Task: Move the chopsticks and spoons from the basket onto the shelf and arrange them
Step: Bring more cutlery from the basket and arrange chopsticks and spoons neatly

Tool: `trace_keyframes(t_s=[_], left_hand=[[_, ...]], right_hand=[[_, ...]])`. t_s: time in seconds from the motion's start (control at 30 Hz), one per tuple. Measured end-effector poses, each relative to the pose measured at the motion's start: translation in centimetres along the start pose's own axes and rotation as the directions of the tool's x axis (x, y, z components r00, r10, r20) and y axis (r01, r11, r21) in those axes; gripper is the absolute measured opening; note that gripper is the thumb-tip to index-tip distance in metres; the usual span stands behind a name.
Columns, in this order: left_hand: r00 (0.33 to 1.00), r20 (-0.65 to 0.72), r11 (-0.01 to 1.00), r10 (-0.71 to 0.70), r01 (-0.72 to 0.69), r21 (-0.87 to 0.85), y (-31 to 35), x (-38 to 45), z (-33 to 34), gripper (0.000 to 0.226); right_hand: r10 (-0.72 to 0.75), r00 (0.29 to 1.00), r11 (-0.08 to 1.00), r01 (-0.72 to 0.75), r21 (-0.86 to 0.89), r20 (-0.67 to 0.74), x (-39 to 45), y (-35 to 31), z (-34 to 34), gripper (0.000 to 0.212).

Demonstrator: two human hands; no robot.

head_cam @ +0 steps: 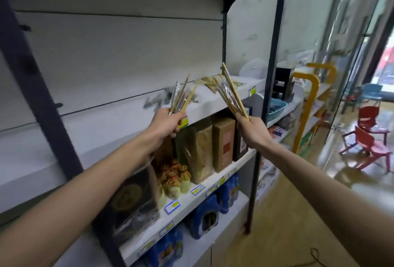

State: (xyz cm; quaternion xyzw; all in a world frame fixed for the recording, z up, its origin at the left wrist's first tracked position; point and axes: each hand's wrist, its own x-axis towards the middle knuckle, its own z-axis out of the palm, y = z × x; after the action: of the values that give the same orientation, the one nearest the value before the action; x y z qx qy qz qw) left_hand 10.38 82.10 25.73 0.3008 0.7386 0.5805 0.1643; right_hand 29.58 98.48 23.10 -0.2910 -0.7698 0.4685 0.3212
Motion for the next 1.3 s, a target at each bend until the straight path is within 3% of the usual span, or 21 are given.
trace_keyframes(t_s=[0.13,0.33,0.57,0.8,0.93,1.07,1.13,1.2,1.3], left_hand=[[0.997,0.076,0.997,-0.022,0.027,-0.067,2.4,6.3,2.3,0.011],[0.993,0.070,0.996,-0.090,0.091,-0.018,4.3,14.3,4.3,0.013],[0.984,-0.067,0.986,-0.166,0.167,0.006,4.0,21.6,6.3,0.015],[0.962,-0.240,0.978,-0.131,0.165,0.125,4.6,27.7,8.3,0.016],[0.926,-0.341,0.956,-0.161,0.232,0.178,4.5,29.7,9.3,0.020],[0.901,-0.368,0.938,-0.230,0.306,0.164,4.1,31.1,10.2,0.021],[0.900,-0.375,0.927,-0.220,0.312,0.207,3.9,31.6,10.6,0.019],[0.901,-0.388,0.899,-0.197,0.324,0.296,3.4,31.7,11.0,0.020],[0.898,-0.388,0.873,-0.207,0.348,0.340,2.7,31.4,11.3,0.025]], right_hand=[[0.129,0.989,0.986,-0.137,0.099,0.076,6.8,0.3,-2.2,0.042],[0.159,0.982,0.985,-0.164,0.044,0.098,16.0,0.5,-4.0,0.041],[0.080,0.980,0.990,-0.057,-0.129,0.180,29.0,1.8,-3.7,0.044],[0.099,0.904,0.889,0.108,-0.445,0.417,42.4,1.8,-2.1,0.038],[-0.024,0.869,0.766,0.334,-0.549,0.494,46.5,2.0,-1.4,0.047],[-0.171,0.808,0.672,0.514,-0.533,0.563,47.3,1.4,-1.1,0.042],[-0.313,0.782,0.518,0.616,-0.594,0.538,46.9,1.8,-1.0,0.041],[-0.429,0.747,0.409,0.662,-0.628,0.508,46.7,2.4,-0.8,0.044],[-0.515,0.714,0.392,0.688,-0.610,0.474,46.9,3.4,-0.3,0.037]])
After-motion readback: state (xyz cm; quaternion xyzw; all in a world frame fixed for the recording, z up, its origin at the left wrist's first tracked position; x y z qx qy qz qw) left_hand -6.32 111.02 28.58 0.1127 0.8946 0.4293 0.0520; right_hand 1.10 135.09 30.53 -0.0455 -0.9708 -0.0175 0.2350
